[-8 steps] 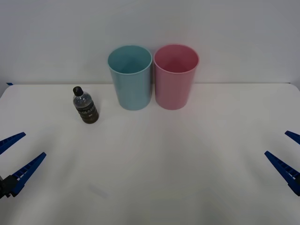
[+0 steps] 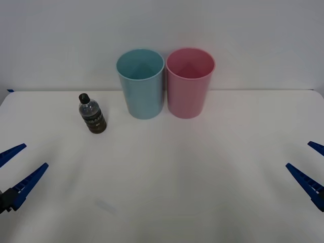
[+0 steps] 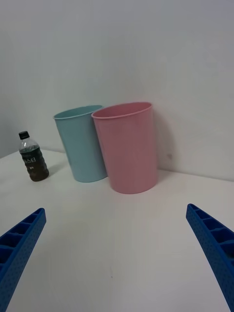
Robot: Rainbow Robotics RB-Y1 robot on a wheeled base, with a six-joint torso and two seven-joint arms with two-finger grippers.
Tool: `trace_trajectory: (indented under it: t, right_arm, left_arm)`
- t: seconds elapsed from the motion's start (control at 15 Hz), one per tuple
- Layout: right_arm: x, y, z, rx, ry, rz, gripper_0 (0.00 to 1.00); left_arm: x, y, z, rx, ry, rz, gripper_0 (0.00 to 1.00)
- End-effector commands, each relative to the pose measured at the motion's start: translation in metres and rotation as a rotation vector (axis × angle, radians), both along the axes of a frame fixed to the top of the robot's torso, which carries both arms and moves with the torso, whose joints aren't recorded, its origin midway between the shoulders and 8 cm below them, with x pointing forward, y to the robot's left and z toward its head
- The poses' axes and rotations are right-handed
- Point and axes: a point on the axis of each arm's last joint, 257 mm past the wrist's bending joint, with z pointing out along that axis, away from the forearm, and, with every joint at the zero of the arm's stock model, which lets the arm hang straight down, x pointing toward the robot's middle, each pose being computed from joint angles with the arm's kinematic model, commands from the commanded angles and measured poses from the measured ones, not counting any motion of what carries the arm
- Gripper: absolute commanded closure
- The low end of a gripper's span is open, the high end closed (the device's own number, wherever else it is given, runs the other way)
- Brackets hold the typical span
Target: Grasp the object on the table and drop it into the matching bin: aluminum can to the light blue bin, PET bottle to the pink bin.
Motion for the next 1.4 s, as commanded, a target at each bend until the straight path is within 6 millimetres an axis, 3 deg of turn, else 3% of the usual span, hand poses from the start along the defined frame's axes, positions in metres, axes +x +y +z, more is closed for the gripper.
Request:
trace_trajectory:
  t: [0.07, 0.4, 0.73, 1.4]
  right_arm:
    - [0.0, 0.0, 0.0, 0.0, 0.0, 0.0, 0.0]
    - [0.0, 0.0, 0.0, 0.0, 0.0, 0.0, 0.0]
    - [0.0, 0.0, 0.0, 0.0, 0.0, 0.0, 0.0]
    - [0.0, 0.0, 0.0, 0.0, 0.0, 0.0, 0.0]
  left_arm:
    - [0.011, 0.006, -0.013, 0.0, 0.027, 0.065, 0.0]
    - [0.029, 0.015, -0.044, 0.063, 0.069, 0.187, 0.0]
    - [0.058, -0.005, -0.069, 0.1, 0.105, 0.239, 0.0]
    - [0.115, -0.025, -0.092, 0.066, 0.119, 0.286, 0.0]
